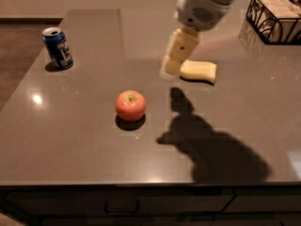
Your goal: Move pepsi can near sponge
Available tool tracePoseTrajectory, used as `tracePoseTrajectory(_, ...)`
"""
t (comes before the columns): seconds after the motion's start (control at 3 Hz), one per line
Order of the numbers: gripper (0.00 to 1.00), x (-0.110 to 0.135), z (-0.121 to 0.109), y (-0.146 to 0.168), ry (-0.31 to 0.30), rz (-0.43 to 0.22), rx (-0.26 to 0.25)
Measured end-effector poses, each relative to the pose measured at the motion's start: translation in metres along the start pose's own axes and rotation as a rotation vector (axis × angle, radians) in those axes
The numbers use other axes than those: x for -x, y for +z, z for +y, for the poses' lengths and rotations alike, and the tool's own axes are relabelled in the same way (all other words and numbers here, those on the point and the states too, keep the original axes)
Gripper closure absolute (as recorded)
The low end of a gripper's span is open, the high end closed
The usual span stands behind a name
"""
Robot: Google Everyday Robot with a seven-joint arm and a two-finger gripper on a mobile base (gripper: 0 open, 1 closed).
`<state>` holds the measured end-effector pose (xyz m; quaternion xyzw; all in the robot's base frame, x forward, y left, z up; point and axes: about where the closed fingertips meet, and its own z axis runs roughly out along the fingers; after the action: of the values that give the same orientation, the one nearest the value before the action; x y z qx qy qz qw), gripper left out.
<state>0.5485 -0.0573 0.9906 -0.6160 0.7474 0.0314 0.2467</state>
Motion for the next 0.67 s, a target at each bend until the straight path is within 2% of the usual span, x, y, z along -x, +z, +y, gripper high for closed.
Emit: tracePoseTrajectory(0.67,0.0,0.071,-0.007,0.072,0.083,-0.072,-0.016)
